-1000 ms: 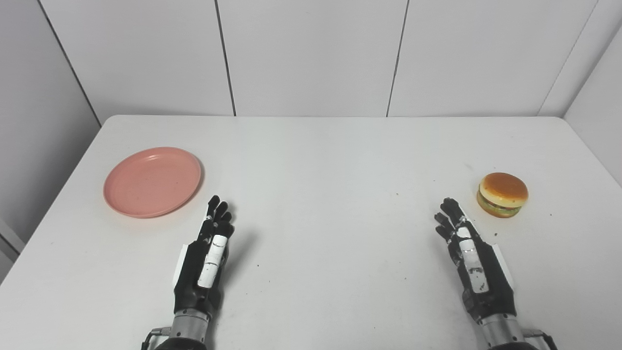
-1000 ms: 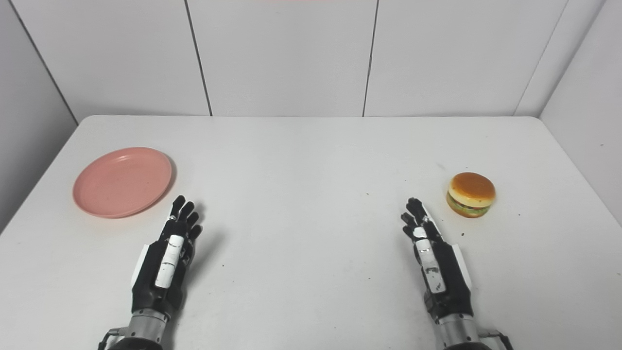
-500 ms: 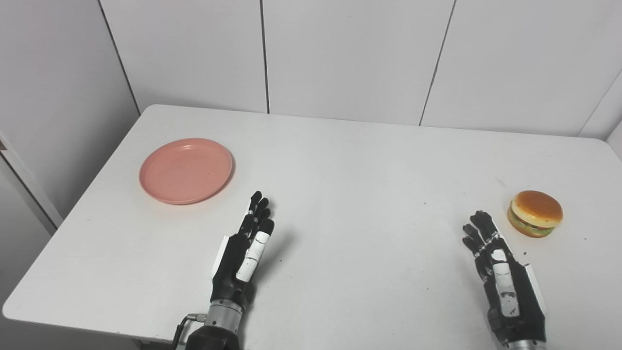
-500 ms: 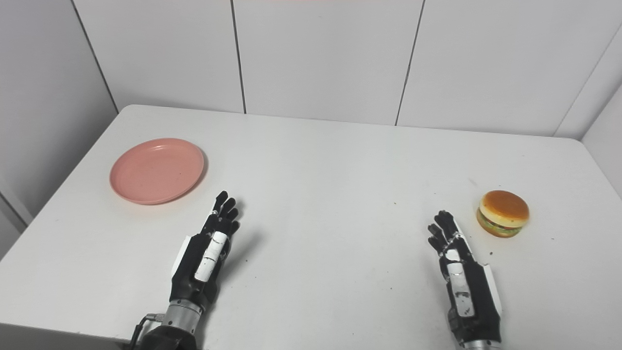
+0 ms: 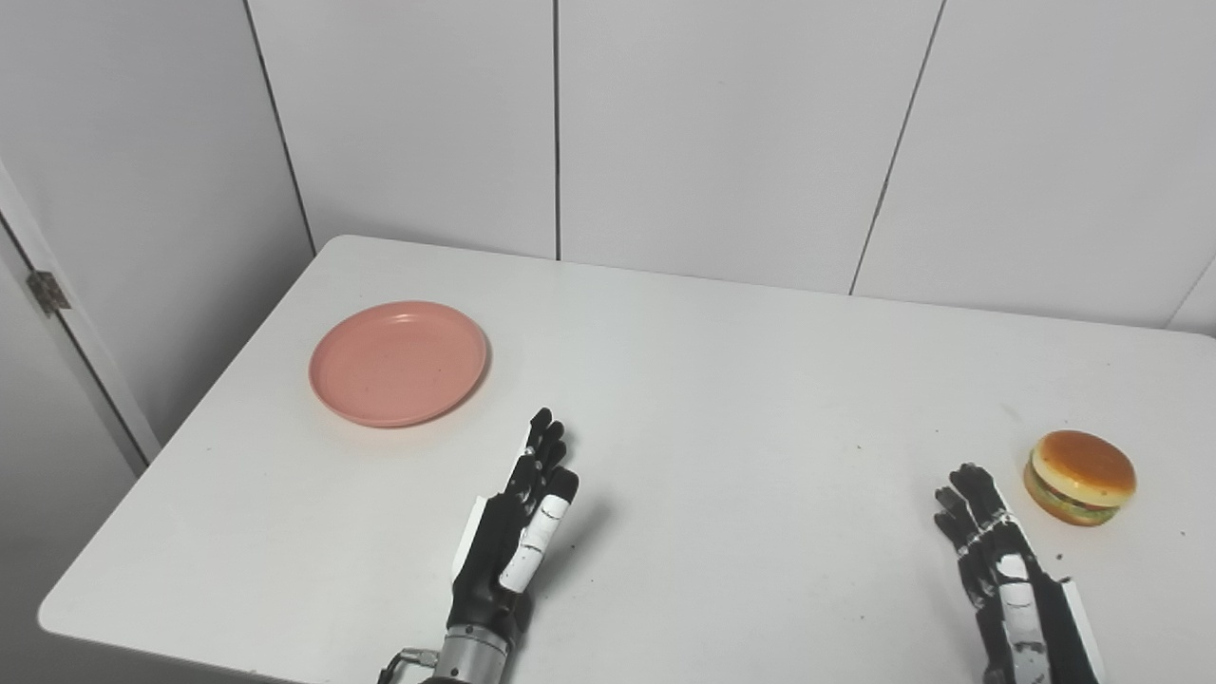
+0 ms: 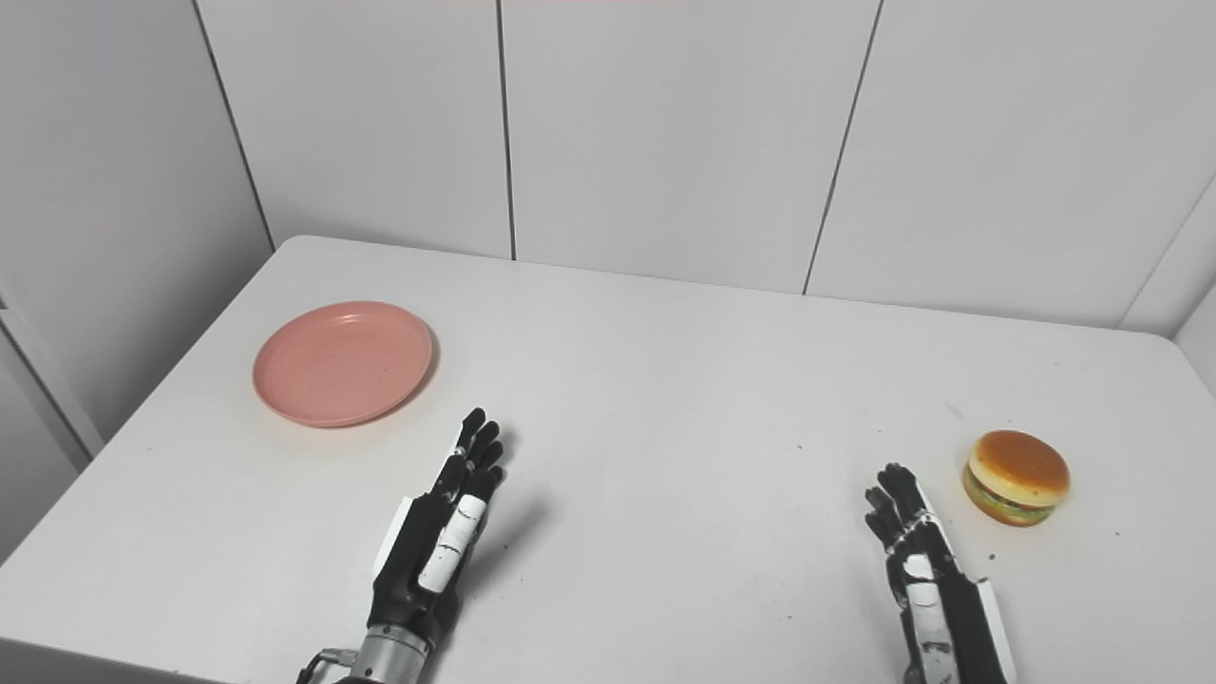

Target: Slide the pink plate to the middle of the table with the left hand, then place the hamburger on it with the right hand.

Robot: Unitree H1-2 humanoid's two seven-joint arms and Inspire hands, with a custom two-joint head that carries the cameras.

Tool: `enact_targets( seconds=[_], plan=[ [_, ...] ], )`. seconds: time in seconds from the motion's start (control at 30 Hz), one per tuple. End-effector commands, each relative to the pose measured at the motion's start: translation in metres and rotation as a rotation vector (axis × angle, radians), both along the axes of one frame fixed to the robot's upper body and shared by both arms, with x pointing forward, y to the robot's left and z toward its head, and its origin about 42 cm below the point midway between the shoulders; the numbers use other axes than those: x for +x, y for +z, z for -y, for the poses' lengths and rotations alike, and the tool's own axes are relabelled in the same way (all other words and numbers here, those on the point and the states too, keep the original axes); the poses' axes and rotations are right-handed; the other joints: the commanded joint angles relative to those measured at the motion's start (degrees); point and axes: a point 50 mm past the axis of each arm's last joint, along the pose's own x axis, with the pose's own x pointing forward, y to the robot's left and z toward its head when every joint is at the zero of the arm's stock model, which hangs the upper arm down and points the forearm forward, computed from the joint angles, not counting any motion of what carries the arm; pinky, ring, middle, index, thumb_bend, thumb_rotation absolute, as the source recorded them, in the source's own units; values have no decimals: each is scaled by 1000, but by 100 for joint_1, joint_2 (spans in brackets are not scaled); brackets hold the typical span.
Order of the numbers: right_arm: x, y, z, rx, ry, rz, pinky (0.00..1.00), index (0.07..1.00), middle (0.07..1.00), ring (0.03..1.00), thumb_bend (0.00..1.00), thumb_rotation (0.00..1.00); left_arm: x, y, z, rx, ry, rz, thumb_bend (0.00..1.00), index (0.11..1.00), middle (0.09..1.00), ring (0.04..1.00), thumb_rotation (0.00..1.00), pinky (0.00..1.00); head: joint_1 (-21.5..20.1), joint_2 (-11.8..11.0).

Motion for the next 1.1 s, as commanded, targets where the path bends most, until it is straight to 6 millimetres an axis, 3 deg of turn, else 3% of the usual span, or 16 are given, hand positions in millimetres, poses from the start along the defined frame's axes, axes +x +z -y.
enact_targets(
  seconds=[0.0, 0.6, 1.07],
  plan=[
    [9, -29, 37, -54, -67, -128, 951, 922, 945, 932, 821, 907, -23, -19, 4, -12, 24, -73, 751, 1000, 1000, 1000, 781, 1000, 5, -20],
    [14, -38, 36, -79, -51, -136, 939, 920, 938, 921, 843, 917, -21, -30, 4, -20, 13, -84, 721, 1000, 1000, 1000, 783, 1000, -2, -371],
    [17, -42, 35, -90, -38, -141, 930, 921, 933, 924, 830, 917, -19, -28, 3, -22, 29, -70, 729, 1000, 1000, 1000, 781, 1000, 35, -416]
  ],
)
